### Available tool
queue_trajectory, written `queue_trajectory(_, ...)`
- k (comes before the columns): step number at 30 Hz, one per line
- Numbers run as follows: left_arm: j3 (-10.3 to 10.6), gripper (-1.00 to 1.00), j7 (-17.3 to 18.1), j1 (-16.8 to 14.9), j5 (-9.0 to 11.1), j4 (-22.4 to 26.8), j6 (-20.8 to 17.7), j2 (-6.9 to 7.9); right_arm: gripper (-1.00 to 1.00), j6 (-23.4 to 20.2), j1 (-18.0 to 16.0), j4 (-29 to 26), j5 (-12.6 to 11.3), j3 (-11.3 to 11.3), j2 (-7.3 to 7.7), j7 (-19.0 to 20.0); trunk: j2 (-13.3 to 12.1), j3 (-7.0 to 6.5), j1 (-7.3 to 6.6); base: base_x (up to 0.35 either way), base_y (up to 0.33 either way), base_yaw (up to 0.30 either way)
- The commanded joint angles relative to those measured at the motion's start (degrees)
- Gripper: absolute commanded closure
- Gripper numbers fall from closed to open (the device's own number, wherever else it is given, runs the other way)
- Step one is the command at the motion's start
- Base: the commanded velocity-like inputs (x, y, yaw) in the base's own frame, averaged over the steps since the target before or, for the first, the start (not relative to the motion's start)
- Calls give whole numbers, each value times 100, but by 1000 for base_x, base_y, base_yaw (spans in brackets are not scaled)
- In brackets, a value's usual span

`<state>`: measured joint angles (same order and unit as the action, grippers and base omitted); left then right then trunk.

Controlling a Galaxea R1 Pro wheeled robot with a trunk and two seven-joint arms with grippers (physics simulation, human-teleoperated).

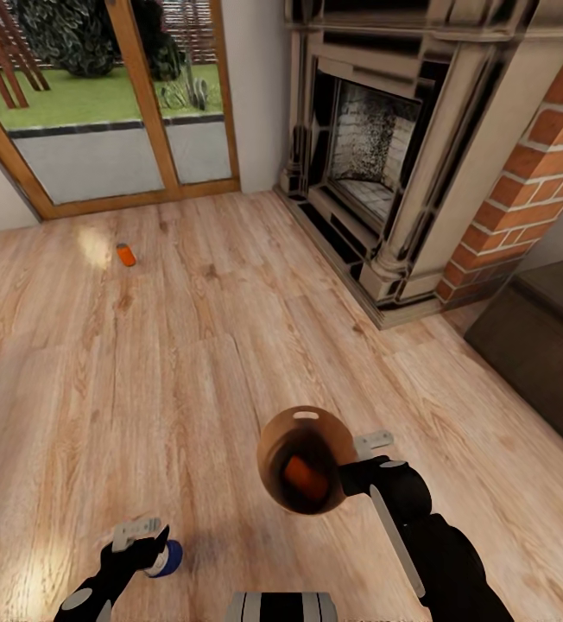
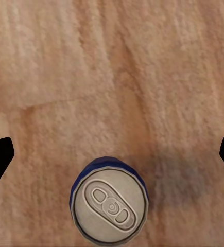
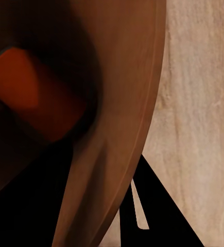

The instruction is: Put the three can of soda from the living room inside the tash can in the kitchen.

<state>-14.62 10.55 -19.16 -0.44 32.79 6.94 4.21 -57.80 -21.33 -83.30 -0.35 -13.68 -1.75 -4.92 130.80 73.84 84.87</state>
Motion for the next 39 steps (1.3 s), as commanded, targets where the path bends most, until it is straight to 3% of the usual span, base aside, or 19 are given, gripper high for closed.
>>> queue_trajectory(1, 1, -100, 0, 0, 0, 0, 0, 0, 100, 5, -2, -2, -73, -3, -1, 0, 0, 9, -1, 0, 0, 0)
queue_trajectory(39, 3, -100, 0, 0, 0, 0, 0, 1, 100, 5, -4, -6, -71, 0, -1, 0, 0, 338, -1, 0, 0, 0)
